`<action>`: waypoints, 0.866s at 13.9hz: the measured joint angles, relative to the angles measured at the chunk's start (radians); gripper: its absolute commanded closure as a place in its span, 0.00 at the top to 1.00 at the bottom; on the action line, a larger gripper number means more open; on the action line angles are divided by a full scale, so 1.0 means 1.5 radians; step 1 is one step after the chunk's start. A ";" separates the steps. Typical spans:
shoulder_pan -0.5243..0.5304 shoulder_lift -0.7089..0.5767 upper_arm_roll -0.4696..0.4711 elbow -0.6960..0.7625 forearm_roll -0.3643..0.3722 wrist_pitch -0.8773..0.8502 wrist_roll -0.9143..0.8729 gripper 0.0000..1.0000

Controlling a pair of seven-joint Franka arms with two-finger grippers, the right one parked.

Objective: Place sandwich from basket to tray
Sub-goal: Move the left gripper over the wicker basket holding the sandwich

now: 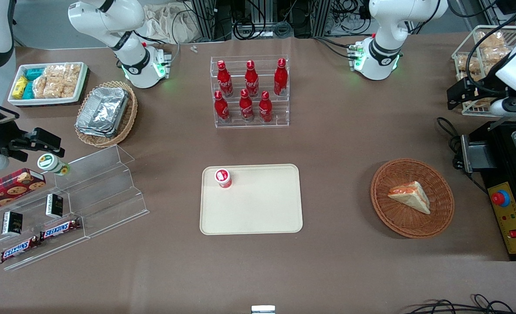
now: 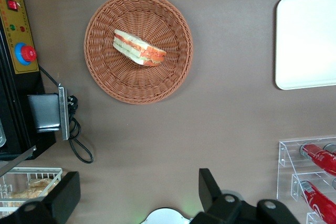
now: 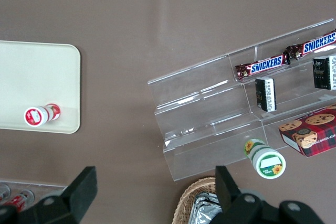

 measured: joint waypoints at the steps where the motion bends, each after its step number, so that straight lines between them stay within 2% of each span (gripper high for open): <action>1: 0.000 0.000 -0.001 0.000 0.000 0.000 0.000 1.00; 6: 0.004 0.003 0.002 -0.002 0.000 -0.001 -0.010 1.00; 9: 0.038 0.025 0.006 -0.013 0.000 0.008 -0.041 1.00; 12: 0.080 0.047 0.008 -0.080 -0.006 0.095 -0.128 1.00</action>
